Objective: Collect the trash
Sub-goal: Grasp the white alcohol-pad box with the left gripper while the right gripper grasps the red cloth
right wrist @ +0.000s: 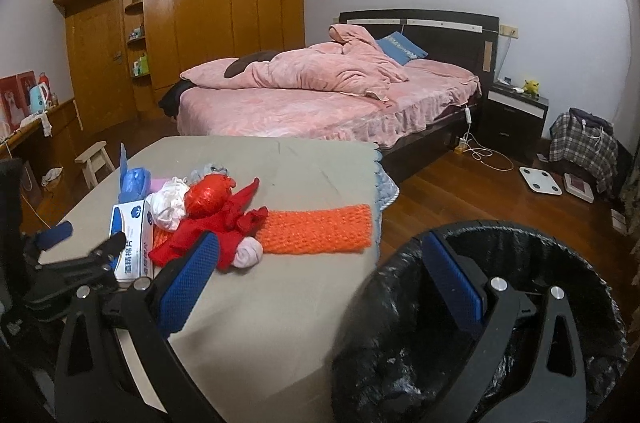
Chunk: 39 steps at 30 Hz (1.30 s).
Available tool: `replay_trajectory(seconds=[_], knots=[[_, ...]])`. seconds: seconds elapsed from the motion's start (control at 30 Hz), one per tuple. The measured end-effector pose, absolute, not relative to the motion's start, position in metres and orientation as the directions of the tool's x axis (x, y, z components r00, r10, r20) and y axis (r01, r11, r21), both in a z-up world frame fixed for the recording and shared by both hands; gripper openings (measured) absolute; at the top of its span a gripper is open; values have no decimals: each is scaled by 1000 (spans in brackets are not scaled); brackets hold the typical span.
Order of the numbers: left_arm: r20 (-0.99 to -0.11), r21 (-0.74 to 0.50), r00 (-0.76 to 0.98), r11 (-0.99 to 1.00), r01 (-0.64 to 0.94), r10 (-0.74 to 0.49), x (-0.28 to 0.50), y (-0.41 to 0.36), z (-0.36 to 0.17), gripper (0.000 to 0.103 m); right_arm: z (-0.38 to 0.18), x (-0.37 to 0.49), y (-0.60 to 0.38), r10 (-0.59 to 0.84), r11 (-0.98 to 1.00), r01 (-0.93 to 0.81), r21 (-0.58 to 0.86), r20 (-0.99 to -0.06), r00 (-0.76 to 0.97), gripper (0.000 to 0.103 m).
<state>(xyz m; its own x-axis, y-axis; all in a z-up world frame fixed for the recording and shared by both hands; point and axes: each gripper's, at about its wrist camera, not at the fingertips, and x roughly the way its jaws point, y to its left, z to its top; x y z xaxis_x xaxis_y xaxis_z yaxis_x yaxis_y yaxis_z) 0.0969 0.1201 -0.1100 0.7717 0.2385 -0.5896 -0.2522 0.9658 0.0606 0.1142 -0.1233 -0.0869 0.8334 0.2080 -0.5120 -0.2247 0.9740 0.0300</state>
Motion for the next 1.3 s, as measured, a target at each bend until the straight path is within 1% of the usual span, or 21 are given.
replay_trajectory(seconds=[0.17, 0.37, 0.43, 0.5, 0.57, 0.7, 0.9, 1.17, 1.23, 1.27, 1.3], knots=[[-629, 57, 743, 966, -251, 230, 111, 125, -125, 85, -94, 123, -117, 214, 972, -233, 32, -530, 821, 98], [-671, 30, 715, 971, -239, 196, 119, 133, -139, 83, -103, 131, -108, 223, 969, -246, 33, -550, 805, 98], [-683, 24, 707, 973, -230, 184, 123, 133, -141, 79, -105, 133, -106, 226, 968, -250, 33, -553, 802, 98], [-704, 10, 692, 977, -212, 158, 127, 133, -145, 65, -106, 135, -103, 229, 966, -255, 31, -557, 798, 98], [-710, -2, 689, 978, -207, 145, 127, 135, -146, 64, -107, 137, -101, 231, 965, -259, 31, -560, 795, 98], [-694, -25, 707, 978, -208, 133, 121, 137, -142, 58, -109, 139, -97, 239, 963, -269, 32, -568, 788, 98], [-647, -51, 752, 977, -209, 127, 108, 143, -125, 57, -109, 146, -84, 269, 953, -300, 39, -567, 779, 98], [-577, -47, 800, 971, -235, 166, 100, 155, -103, 57, -118, 167, -54, 302, 938, -345, 40, -583, 754, 98], [-567, -47, 806, 970, -239, 171, 100, 158, -100, 57, -122, 175, -46, 306, 934, -355, 36, -590, 747, 96], [-564, -48, 808, 969, -241, 172, 101, 159, -98, 57, -125, 179, -42, 311, 932, -360, 39, -599, 738, 93], [-561, -50, 809, 969, -244, 175, 102, 161, -97, 57, -127, 182, -39, 313, 931, -364, 43, -606, 731, 87]])
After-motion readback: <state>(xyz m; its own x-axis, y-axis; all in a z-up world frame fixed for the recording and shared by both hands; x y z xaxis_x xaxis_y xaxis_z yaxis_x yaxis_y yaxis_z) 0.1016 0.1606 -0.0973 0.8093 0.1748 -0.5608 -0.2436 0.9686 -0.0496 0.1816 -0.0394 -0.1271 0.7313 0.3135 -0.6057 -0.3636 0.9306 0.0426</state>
